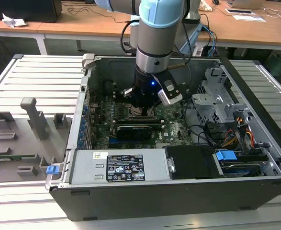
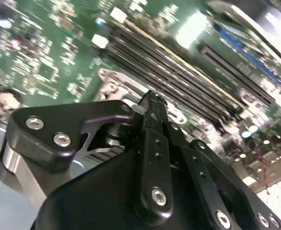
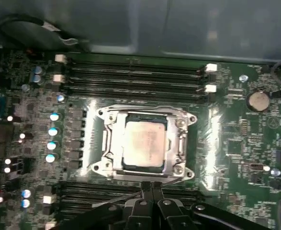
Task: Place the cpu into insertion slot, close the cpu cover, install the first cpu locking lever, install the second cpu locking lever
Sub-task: 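Install the second cpu locking lever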
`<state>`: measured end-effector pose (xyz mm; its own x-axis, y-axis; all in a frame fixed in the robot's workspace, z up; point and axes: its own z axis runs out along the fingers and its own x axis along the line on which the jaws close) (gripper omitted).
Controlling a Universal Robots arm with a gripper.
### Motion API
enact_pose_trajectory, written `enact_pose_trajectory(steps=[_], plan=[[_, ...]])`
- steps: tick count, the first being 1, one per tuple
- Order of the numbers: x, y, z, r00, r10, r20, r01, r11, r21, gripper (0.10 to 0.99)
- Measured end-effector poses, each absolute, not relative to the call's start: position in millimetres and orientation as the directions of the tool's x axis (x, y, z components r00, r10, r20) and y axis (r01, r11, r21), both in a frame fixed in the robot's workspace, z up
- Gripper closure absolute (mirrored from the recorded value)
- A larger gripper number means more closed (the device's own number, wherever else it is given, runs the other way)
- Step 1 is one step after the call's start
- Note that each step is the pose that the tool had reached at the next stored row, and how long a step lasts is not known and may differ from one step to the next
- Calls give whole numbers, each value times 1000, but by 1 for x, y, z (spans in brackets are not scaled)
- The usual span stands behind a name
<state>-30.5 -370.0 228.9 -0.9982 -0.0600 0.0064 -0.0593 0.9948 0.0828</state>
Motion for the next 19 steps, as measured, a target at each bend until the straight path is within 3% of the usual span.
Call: enact_pose_trajectory(steps=[10, 19], plan=[[-55, -372, 220, -998, -61, 6, -60, 994, 88, 980], [-59, -387, 220, -998, -61, 1, -60, 983, 172, 980]])
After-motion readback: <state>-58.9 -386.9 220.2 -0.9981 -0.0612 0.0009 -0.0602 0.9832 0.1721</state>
